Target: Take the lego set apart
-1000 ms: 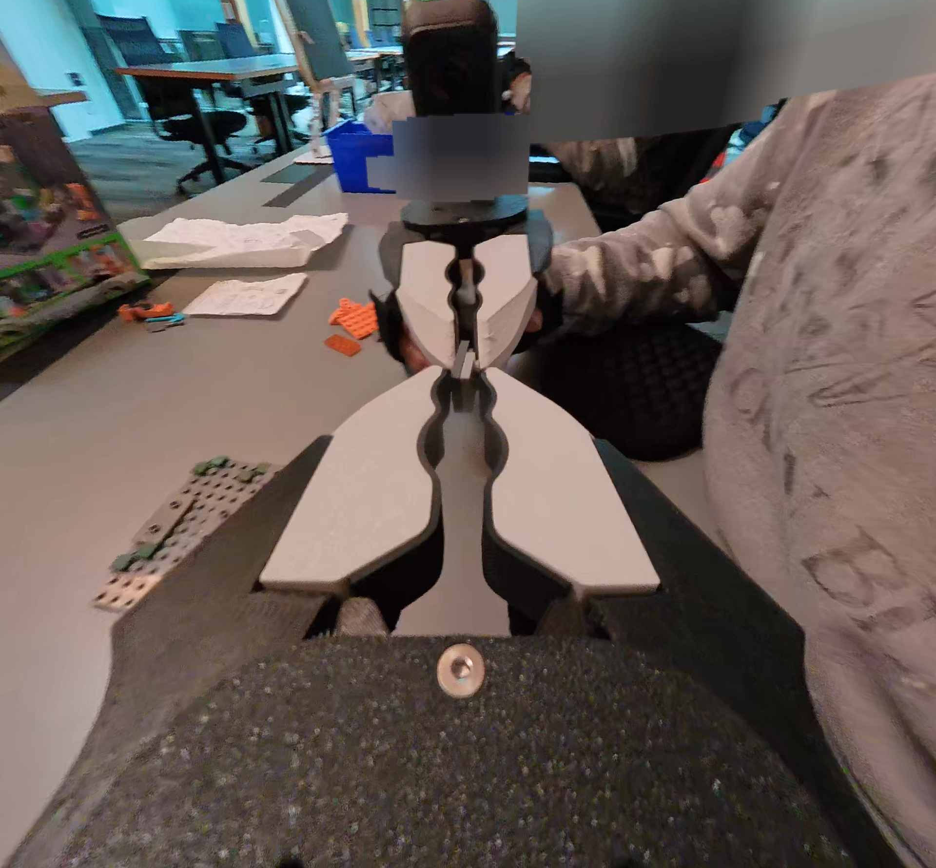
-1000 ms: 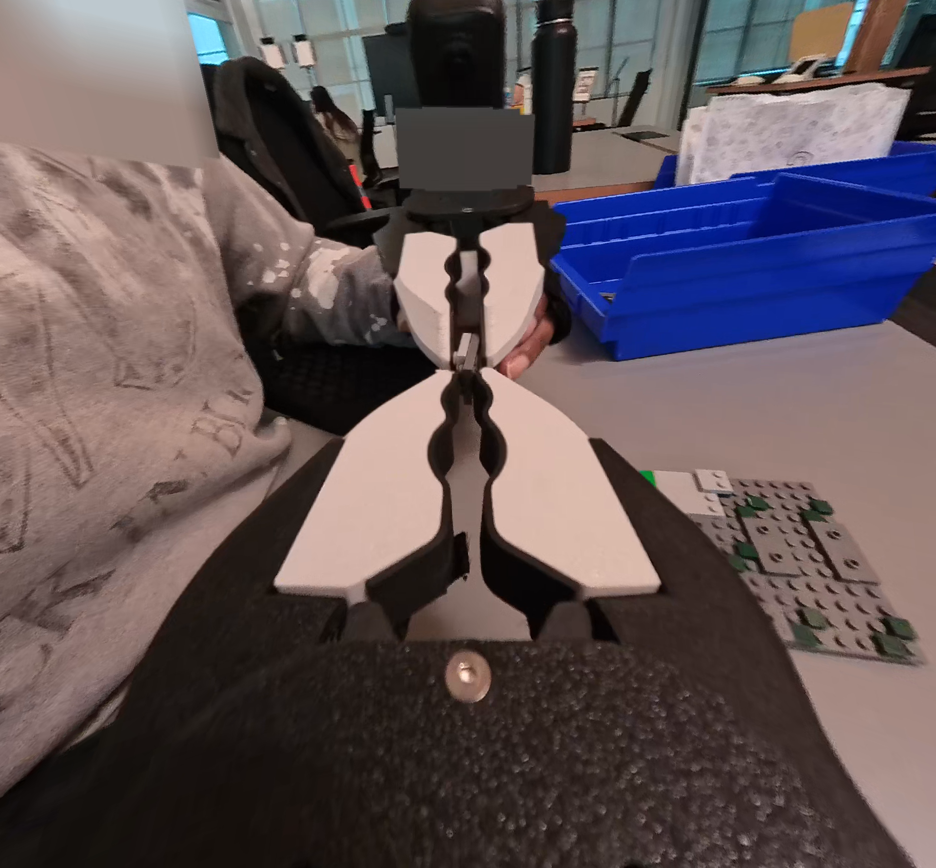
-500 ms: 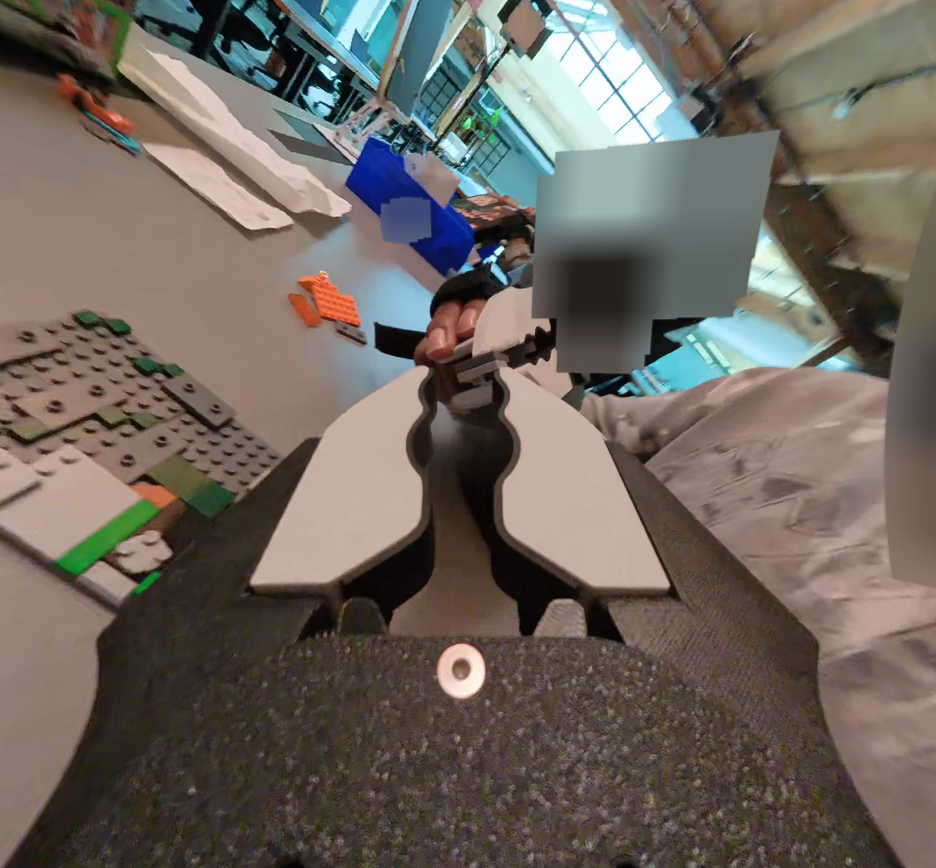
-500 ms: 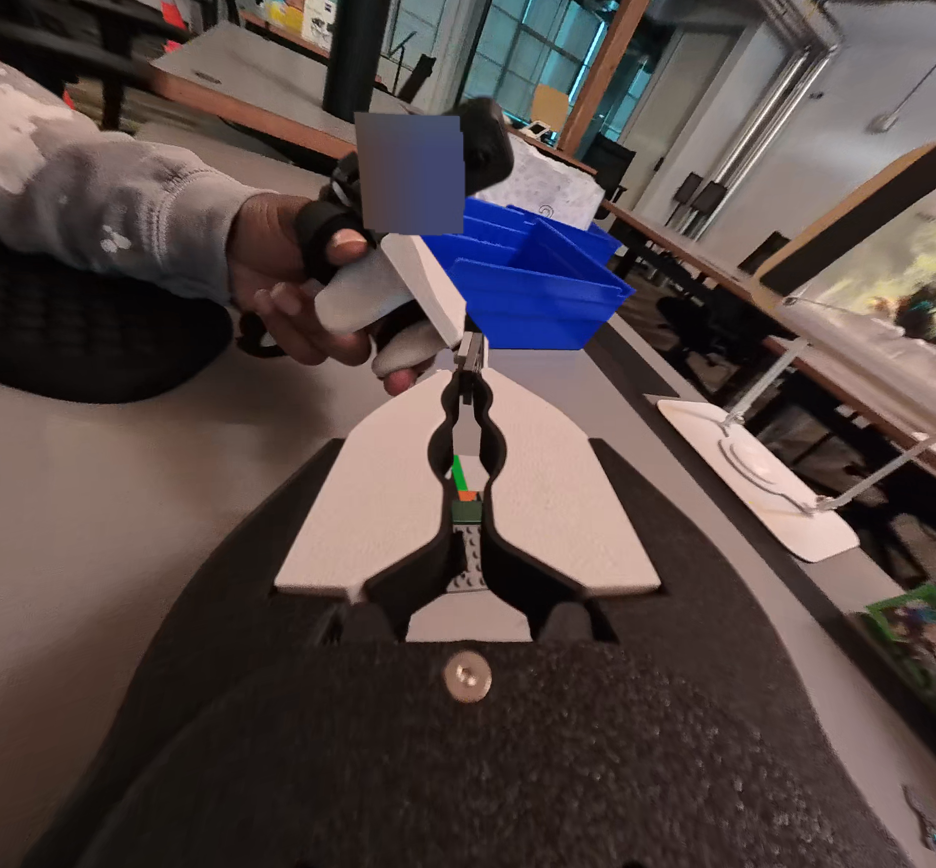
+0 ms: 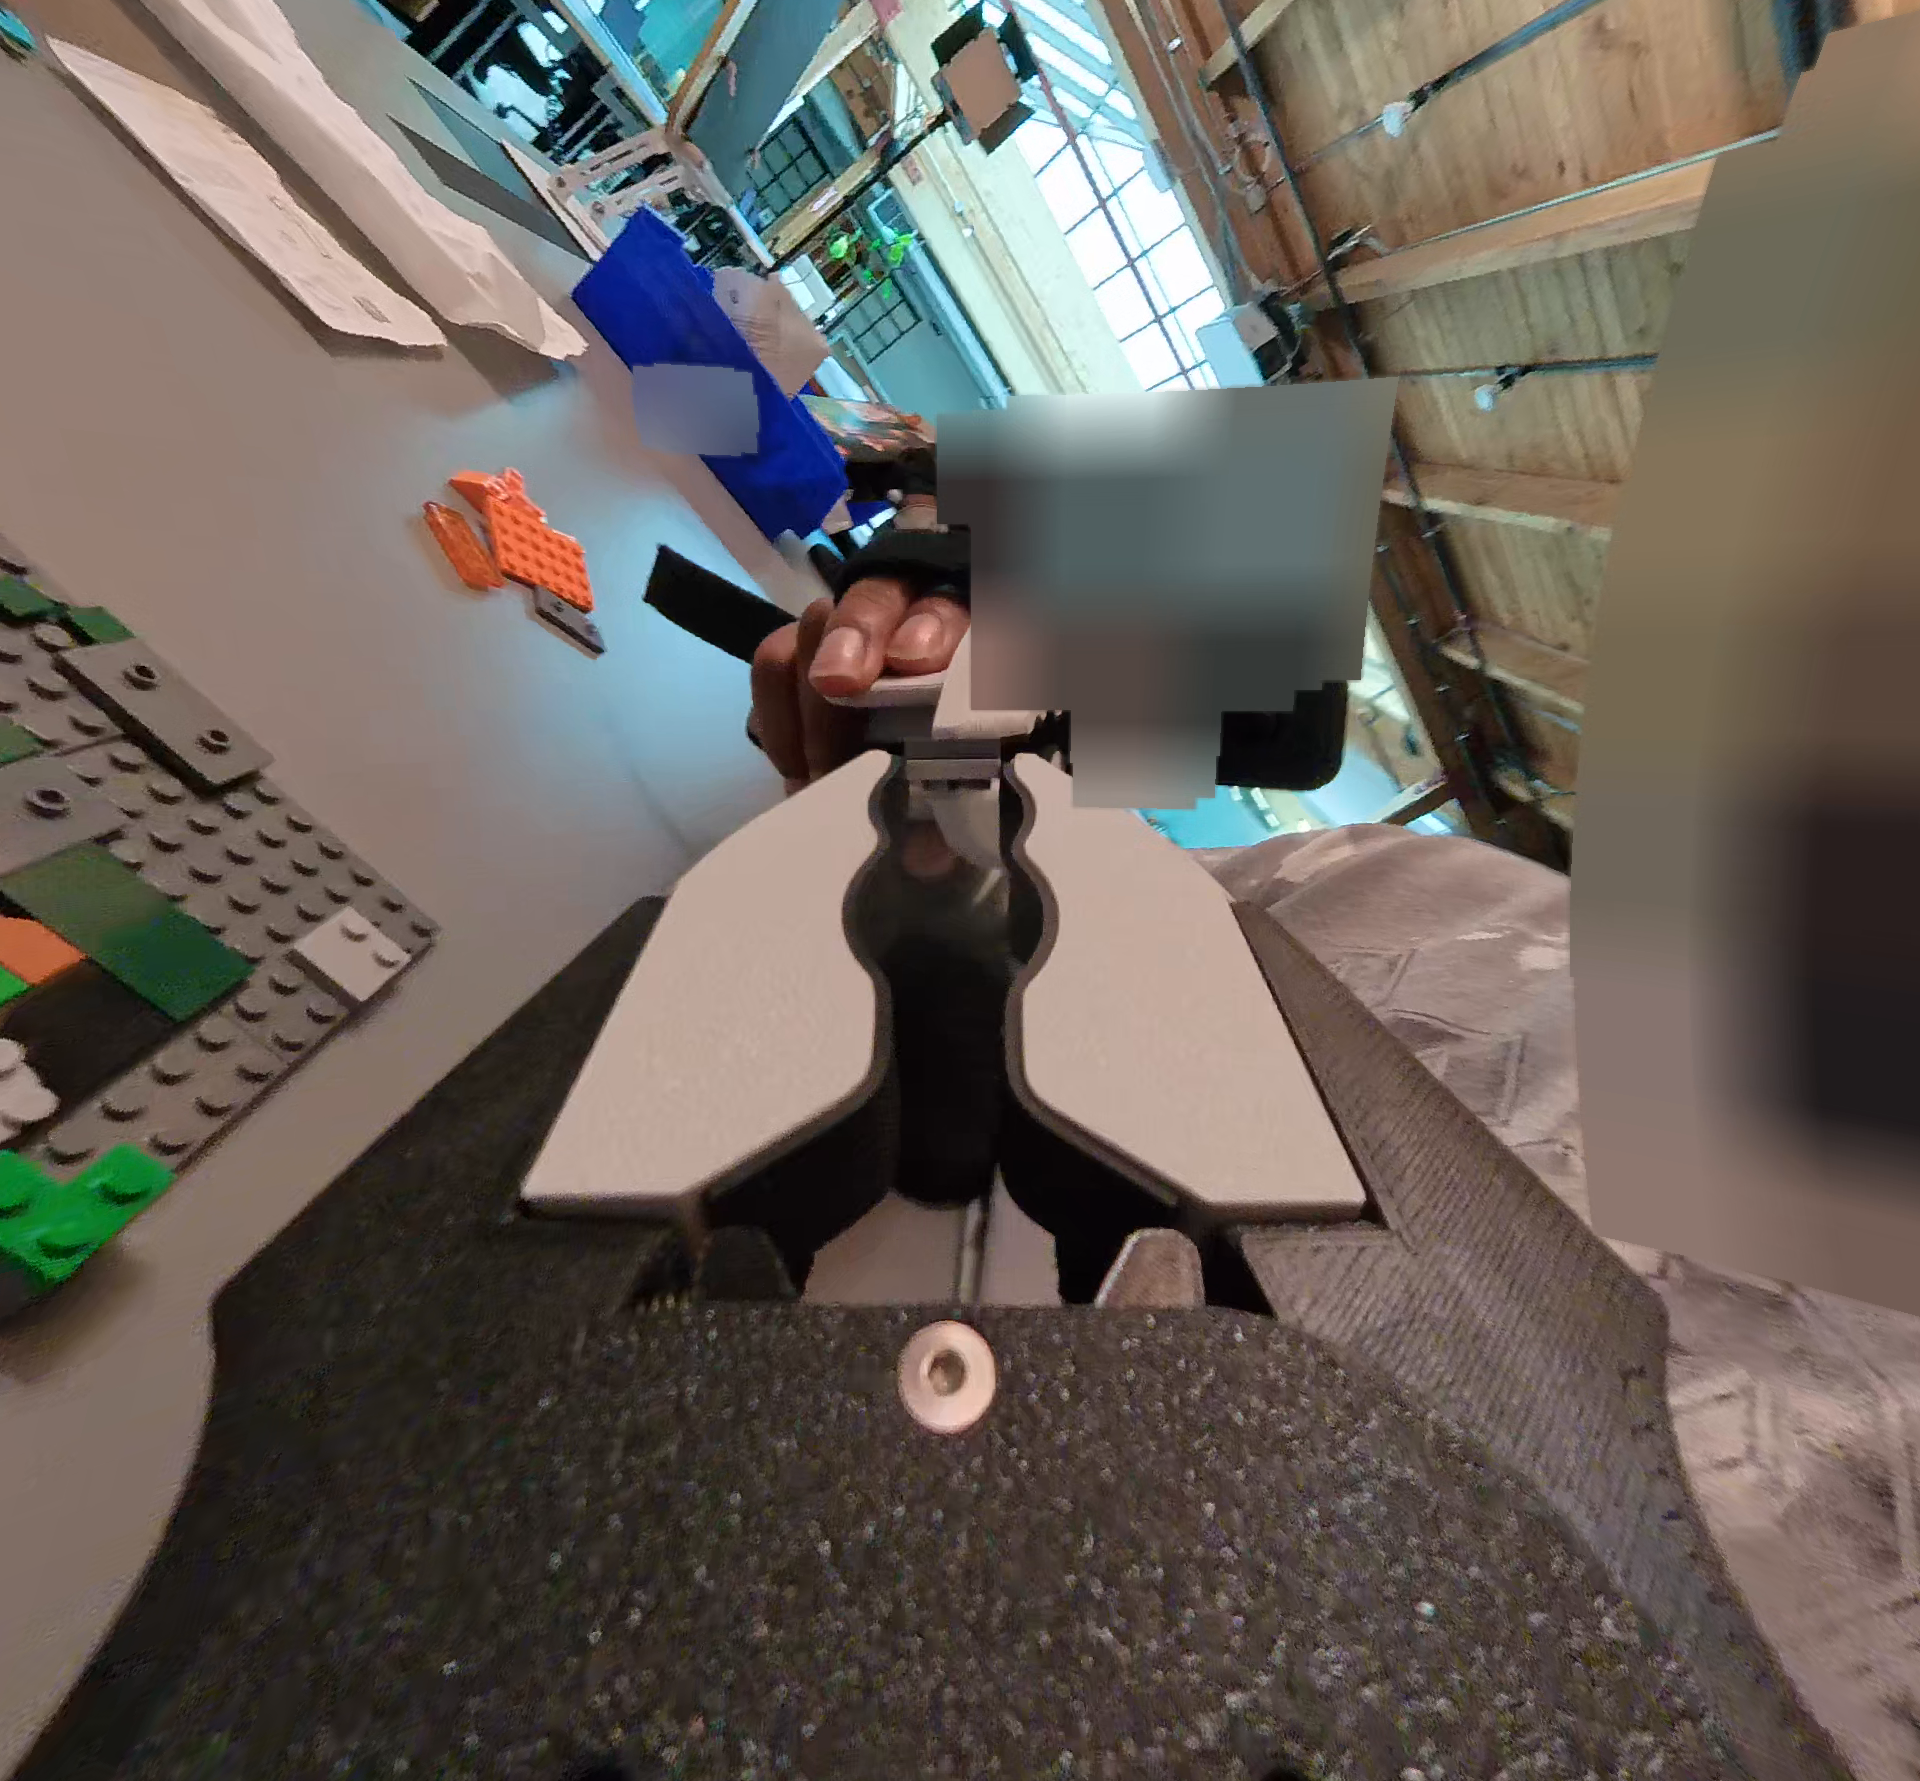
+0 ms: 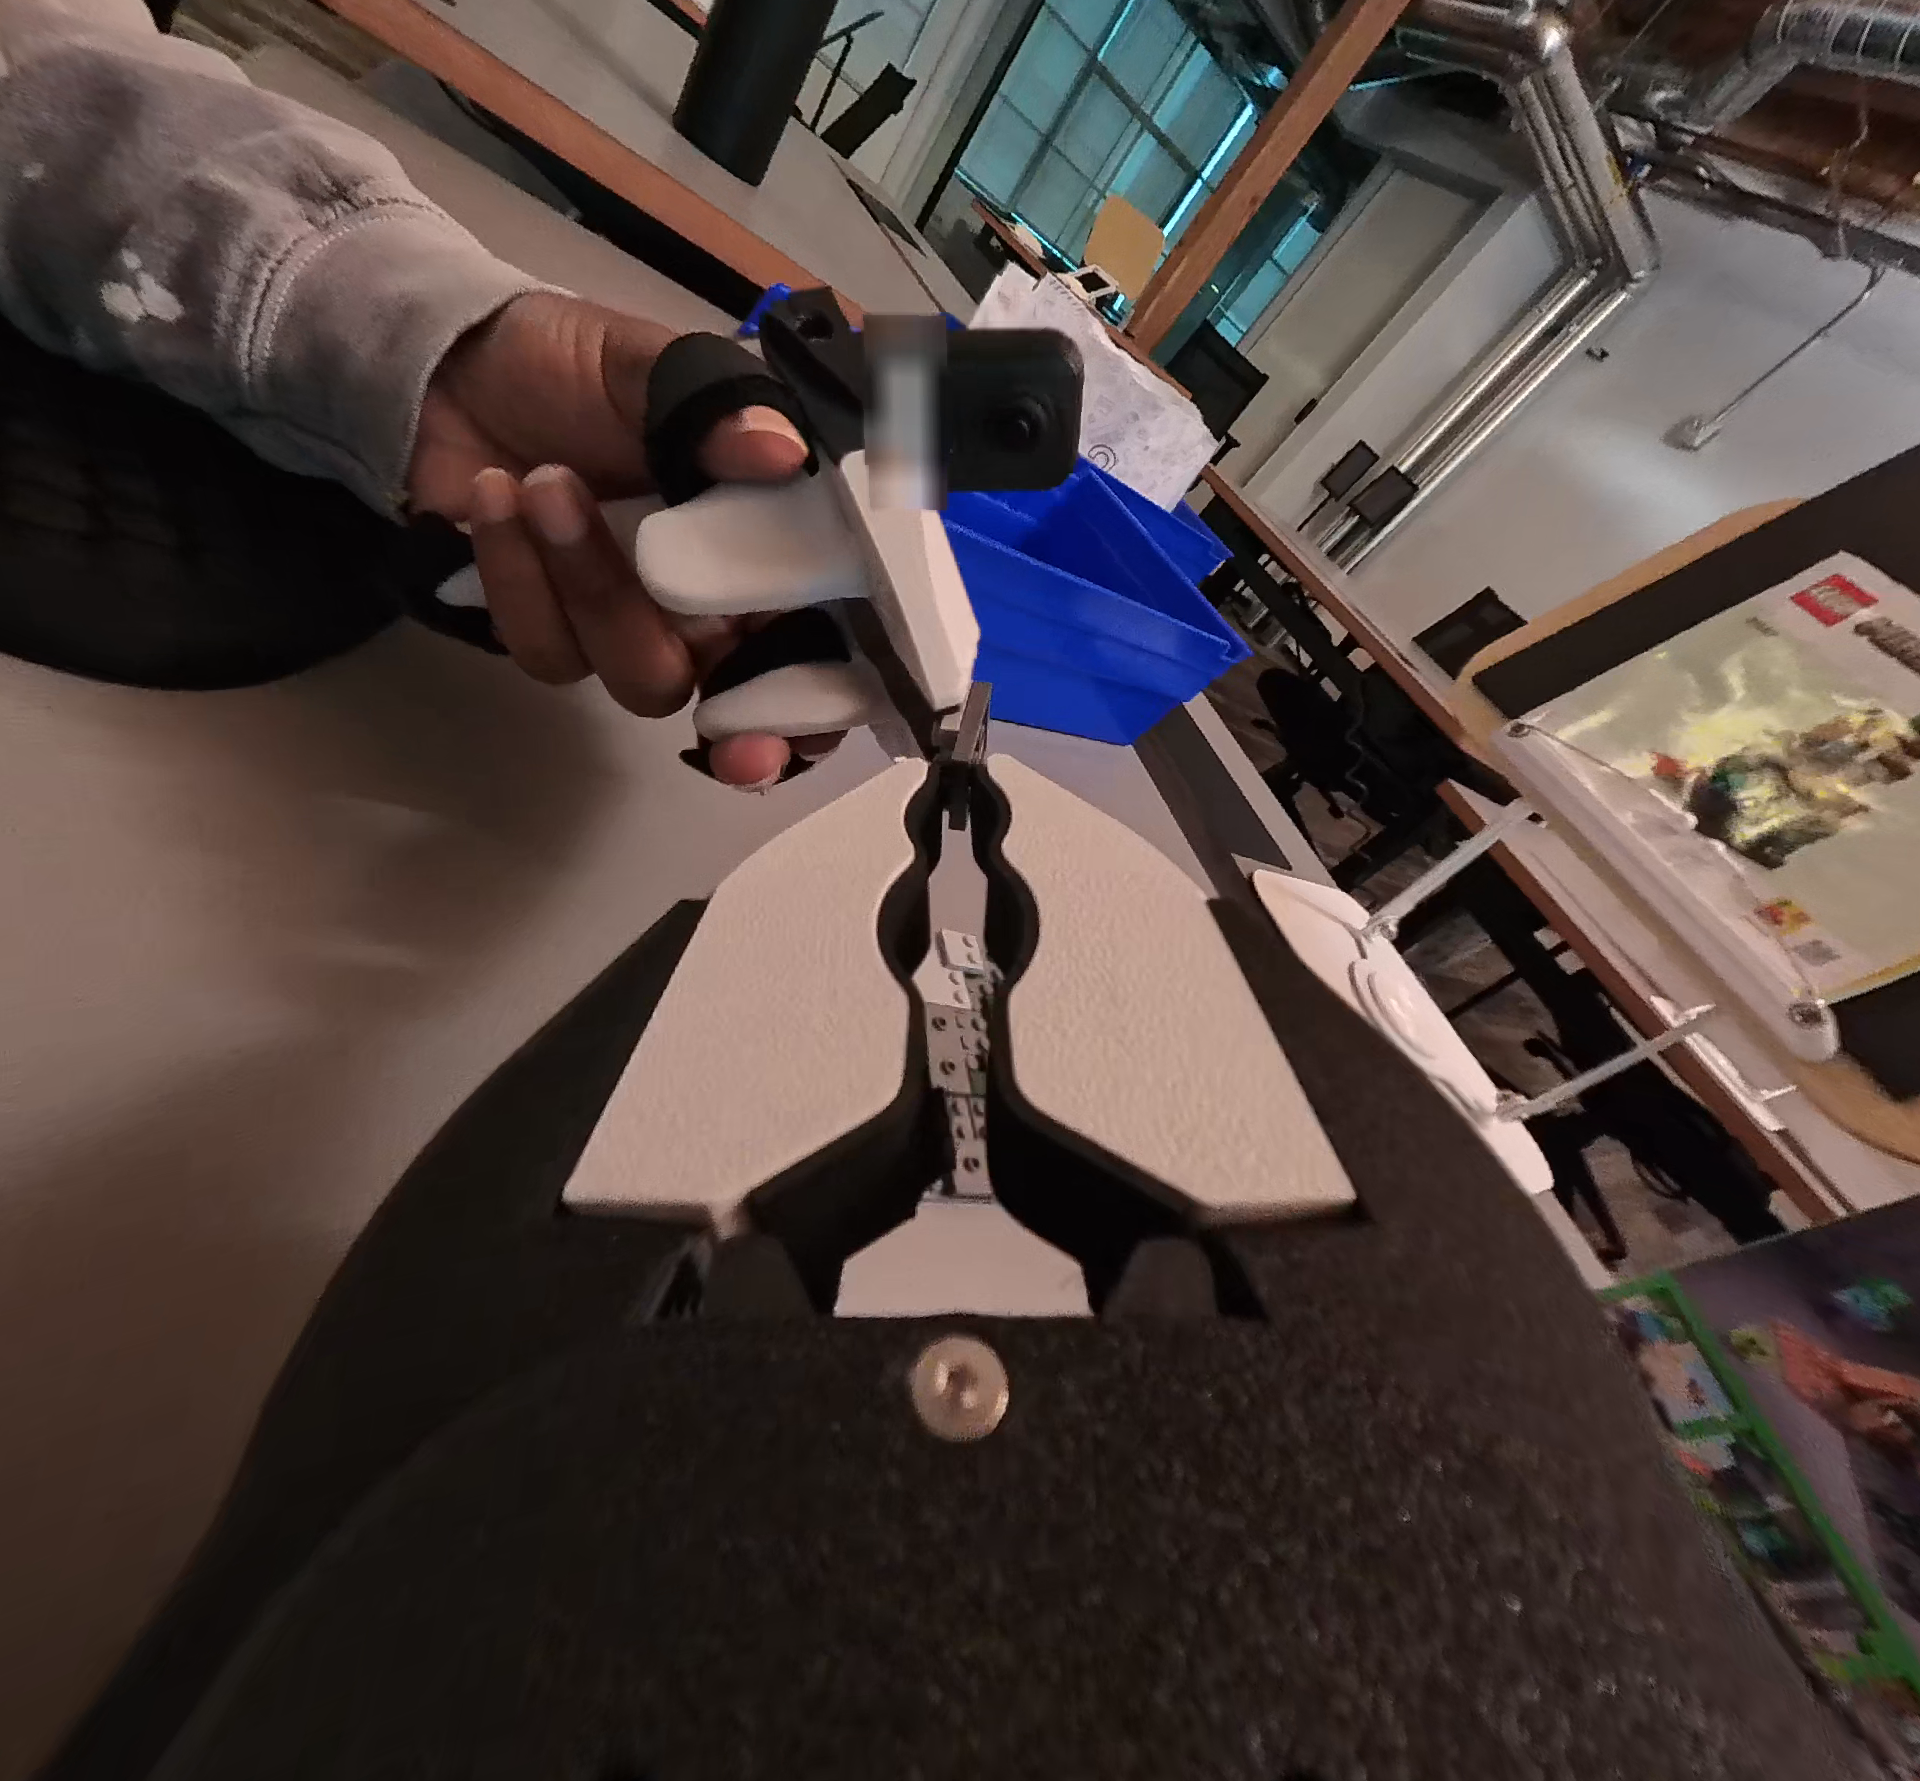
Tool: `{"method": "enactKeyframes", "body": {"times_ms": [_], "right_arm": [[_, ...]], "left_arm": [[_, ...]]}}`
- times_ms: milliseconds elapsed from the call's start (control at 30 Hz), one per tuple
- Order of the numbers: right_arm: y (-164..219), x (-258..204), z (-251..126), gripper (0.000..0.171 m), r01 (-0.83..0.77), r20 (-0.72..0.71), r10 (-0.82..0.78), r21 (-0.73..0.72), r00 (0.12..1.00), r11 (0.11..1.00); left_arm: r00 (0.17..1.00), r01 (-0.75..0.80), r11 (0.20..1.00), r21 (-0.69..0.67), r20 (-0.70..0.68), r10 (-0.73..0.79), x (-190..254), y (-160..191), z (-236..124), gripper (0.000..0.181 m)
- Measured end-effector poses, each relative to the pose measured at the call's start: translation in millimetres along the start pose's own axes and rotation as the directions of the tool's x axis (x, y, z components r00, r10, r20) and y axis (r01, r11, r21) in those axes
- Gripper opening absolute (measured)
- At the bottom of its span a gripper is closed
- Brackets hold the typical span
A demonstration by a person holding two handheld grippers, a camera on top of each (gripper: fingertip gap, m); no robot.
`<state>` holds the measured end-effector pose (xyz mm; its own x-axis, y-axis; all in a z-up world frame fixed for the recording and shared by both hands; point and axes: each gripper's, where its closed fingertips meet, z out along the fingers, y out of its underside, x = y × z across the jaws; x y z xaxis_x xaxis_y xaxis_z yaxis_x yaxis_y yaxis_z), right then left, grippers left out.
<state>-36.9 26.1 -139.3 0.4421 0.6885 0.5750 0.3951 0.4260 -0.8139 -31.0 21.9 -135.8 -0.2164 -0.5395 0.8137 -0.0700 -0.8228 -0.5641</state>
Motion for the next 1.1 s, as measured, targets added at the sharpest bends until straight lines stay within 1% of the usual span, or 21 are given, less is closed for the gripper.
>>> {"method": "enactKeyframes", "body": {"times_ms": [100, 200, 333, 400, 533, 567, 633, 700, 800, 933, 1100], "right_arm": [[-1.1, -1.9, -0.5, 0.005, 0.051, -0.007, -0.051, -0.011, 0.999, 0.999], [-1.6, -3.2, -1.0, 0.005, 0.039, 0.002, -0.039, -0.008, 0.999, 0.999], [-2.1, -0.6, 1.0, 0.005, -0.153, 0.038, 0.153, 0.007, 0.987, 0.988], [-2.4, 0.4, 1.3, 0.005, -0.254, 0.074, 0.252, 0.023, 0.965, 0.967], [-2.5, 1.8, 2.5, 0.005, -0.344, 0.095, 0.340, 0.025, 0.935, 0.939], [-2.0, 2.6, 2.9, 0.005, -0.372, 0.100, 0.369, 0.023, 0.924, 0.928], [-0.3, 3.5, 3.0, 0.005, -0.442, 0.127, 0.436, 0.019, 0.891, 0.897], [-2.2, 3.6, 2.8, 0.005, -0.483, 0.154, 0.474, 0.027, 0.867, 0.875], [-6.2, 2.5, 1.9, 0.005, -0.493, 0.191, 0.479, 0.035, 0.857, 0.869], [-11.3, 0.3, -3.5, 0.004, -0.465, 0.239, 0.444, 0.037, 0.863, 0.884], [-11.3, -4.3, -5.5, 0.004, -0.477, 0.294, 0.449, 0.027, 0.844, 0.878]], "left_arm": [[0.996, 0.069, 0.998, 0.007, -0.050, -0.068, 1.6, 0.8, -0.6, 0.016], [0.999, 0.028, 1.000, -0.009, -0.045, -0.028, 2.0, 3.2, -0.9, 0.016], [0.994, -0.106, 0.993, -0.048, 0.010, 0.107, 1.7, 2.4, -2.8, 0.017], [0.990, -0.138, 0.988, -0.065, 0.027, 0.140, 1.9, 2.1, -3.2, 0.017], [0.983, -0.173, 0.981, -0.087, 0.037, 0.177, 1.3, 2.0, -4.7, 0.017], [0.979, -0.194, 0.977, -0.089, 0.042, 0.198, 0.7, 1.7, -4.9, 0.017], [0.955, -0.276, 0.954, -0.121, 0.080, 0.286, -1.9, 2.8, -4.9, 0.017], [0.949, -0.294, 0.946, -0.137, 0.075, 0.306, -0.4, 3.8, -5.5, 0.017], [0.958, -0.277, 0.950, -0.142, 0.037, 0.285, 3.2, 6.0, -6.5, 0.017], [0.976, -0.216, 0.963, -0.160, -0.045, 0.211, 8.7, 11.9, -4.5, 0.017], [0.965, -0.261, 0.939, -0.226, -0.060, 0.254, 8.4, 20.0, -5.7, 0.016]]}}
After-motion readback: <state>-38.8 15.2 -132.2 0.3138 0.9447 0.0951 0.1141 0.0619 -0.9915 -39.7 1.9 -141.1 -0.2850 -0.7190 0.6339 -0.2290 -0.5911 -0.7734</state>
